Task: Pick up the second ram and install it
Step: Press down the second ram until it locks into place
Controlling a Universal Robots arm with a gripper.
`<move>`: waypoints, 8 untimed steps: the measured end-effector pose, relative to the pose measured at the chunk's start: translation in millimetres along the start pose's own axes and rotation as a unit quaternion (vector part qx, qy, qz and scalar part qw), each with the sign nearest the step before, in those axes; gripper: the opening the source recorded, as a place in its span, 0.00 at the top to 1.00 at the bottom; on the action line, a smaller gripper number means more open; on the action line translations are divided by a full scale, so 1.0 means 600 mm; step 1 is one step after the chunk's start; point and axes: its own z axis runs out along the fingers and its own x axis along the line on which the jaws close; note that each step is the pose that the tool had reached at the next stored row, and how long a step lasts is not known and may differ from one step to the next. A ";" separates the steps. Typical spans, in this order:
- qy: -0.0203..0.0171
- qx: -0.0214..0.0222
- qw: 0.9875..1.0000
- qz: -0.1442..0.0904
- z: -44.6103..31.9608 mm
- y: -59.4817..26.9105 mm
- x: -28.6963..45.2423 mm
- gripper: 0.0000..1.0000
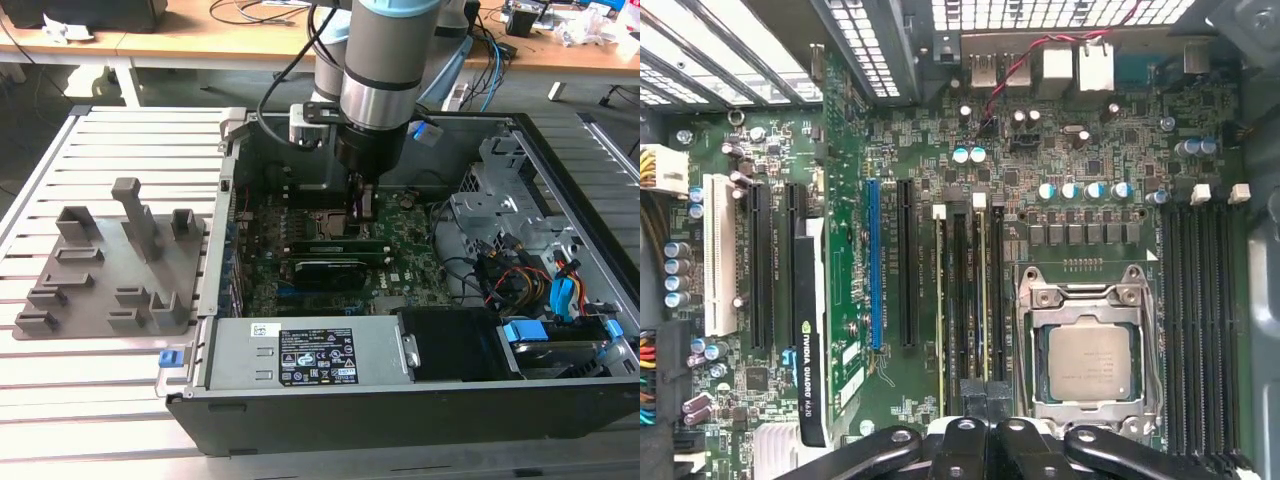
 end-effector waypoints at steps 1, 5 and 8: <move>0.000 0.000 1.000 0.000 0.000 -0.001 0.000 0.89; 0.000 -0.004 1.000 0.000 0.021 -0.041 -0.002 0.89; 0.000 -0.006 1.000 0.000 0.025 -0.073 -0.003 0.89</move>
